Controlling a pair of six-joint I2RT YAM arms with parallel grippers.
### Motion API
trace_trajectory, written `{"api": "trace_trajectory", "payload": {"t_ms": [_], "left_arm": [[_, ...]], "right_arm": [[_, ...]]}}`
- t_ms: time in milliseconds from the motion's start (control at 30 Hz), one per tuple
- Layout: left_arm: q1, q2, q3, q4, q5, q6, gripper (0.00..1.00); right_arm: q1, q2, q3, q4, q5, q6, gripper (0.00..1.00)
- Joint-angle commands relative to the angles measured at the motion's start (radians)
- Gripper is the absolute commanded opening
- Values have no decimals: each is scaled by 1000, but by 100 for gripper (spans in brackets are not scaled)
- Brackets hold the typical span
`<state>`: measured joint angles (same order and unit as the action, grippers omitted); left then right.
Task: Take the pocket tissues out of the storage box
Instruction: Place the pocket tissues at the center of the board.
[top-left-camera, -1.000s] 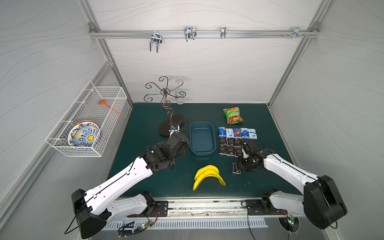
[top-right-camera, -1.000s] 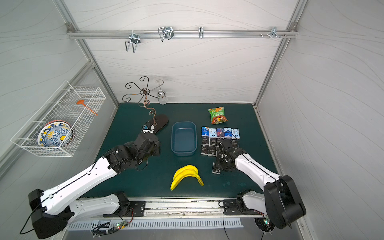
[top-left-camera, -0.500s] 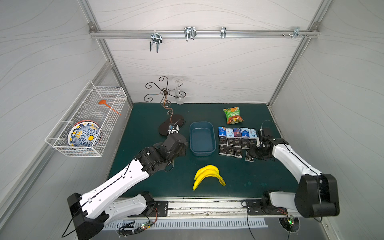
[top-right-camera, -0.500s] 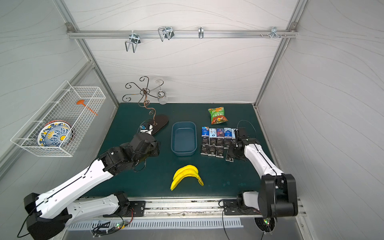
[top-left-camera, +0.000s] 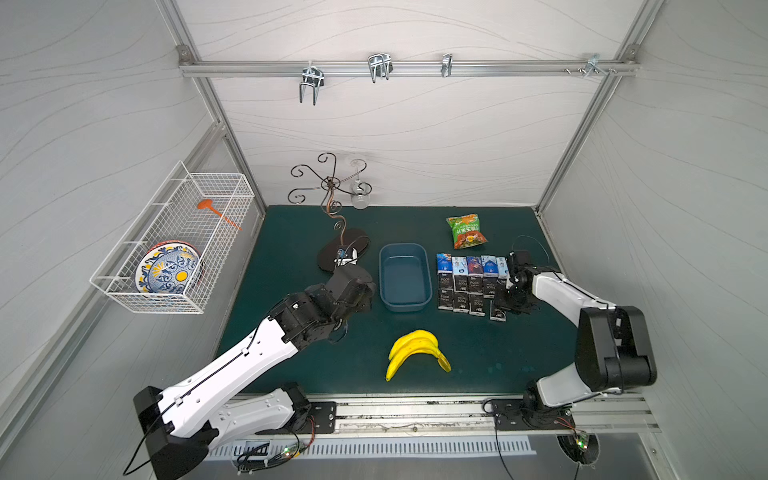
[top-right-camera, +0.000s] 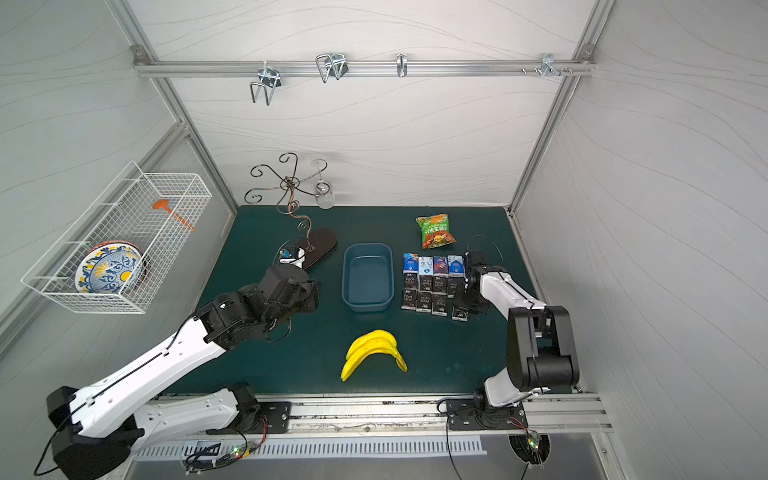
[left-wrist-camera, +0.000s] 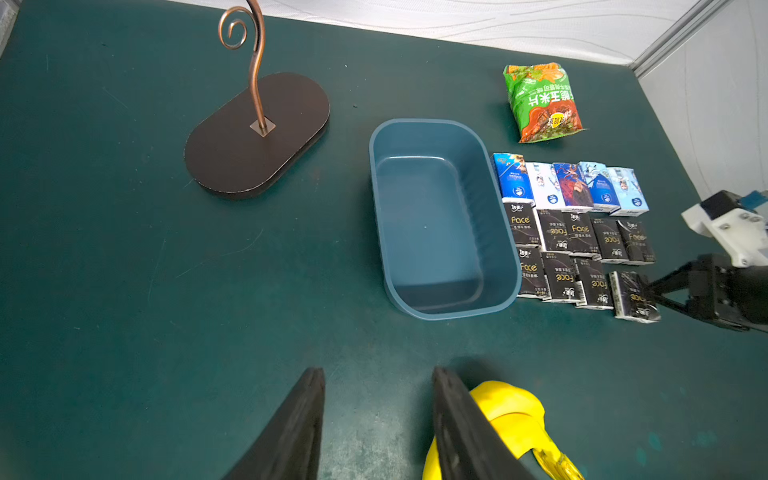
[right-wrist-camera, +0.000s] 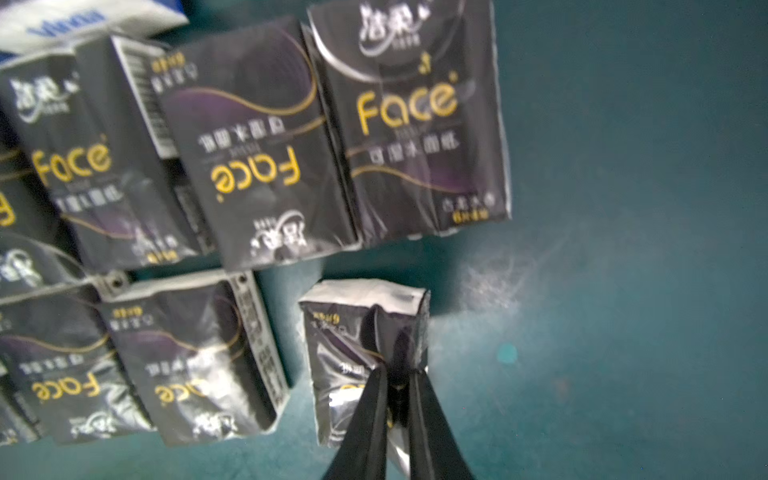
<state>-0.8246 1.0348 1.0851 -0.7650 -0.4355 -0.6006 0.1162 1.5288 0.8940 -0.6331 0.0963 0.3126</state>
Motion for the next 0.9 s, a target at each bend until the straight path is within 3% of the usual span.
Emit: {"api": "trace_trajectory", "payload": {"t_ms": [0, 867], "left_arm": [[4, 5, 45, 3, -20, 10, 46], [3, 17, 52, 1, -29, 7, 46]], "right_arm": [[0, 17, 11, 20, -36, -14, 15], [14, 72, 62, 28, -77, -33, 26]]}}
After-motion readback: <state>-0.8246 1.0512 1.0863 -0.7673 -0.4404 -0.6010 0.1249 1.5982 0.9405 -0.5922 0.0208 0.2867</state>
